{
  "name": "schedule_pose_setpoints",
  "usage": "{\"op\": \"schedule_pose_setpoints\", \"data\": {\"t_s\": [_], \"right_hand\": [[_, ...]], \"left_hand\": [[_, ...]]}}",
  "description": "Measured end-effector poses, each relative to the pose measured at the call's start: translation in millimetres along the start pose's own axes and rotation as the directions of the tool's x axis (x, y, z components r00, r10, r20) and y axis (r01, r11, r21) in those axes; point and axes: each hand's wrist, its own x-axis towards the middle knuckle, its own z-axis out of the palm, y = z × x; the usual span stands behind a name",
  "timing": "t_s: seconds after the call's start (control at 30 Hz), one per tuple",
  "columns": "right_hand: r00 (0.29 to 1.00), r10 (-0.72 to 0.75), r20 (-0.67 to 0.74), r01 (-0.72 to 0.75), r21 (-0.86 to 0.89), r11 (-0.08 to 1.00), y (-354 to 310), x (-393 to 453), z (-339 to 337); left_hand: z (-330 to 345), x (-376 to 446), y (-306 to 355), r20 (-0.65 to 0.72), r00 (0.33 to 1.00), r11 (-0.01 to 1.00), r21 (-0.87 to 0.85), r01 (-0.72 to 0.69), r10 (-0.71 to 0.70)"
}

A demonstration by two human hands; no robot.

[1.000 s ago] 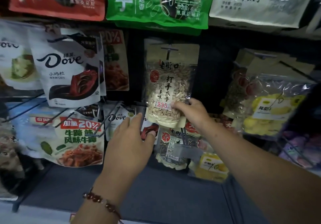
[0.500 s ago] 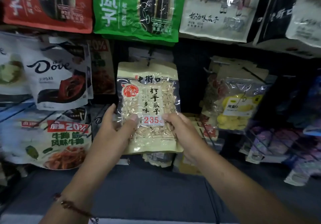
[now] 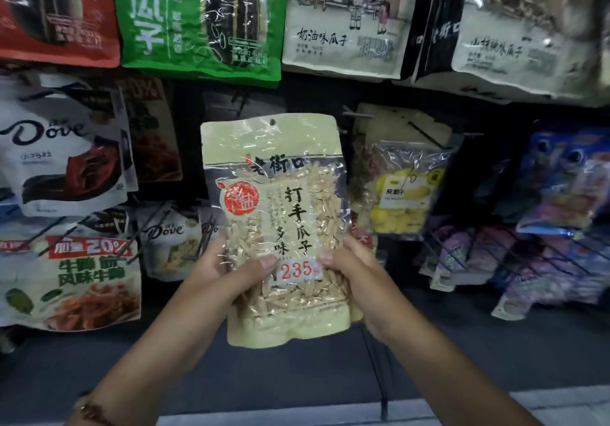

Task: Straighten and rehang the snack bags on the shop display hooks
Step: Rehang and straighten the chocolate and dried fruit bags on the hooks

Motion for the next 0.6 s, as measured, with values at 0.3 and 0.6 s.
{"op": "schedule_pose_setpoints", "data": {"t_s": [0.3,0.6], "right_hand": [[0.980,0.198,-0.027,-0.196,0.061,0.979,56.6,-14.5,-43.4],[0.970,0.053,-0.237,-0.088,-0.138,0.987,43.7,-22.1,-88.1]], "left_hand": [[37.2,6.5,-41.4,0.051,0.983,0.981,0.086,0.172,-0.177],[67.5,16.7,-55.3,-0.133,0.978,0.976,0.121,0.180,-0.163]]}}
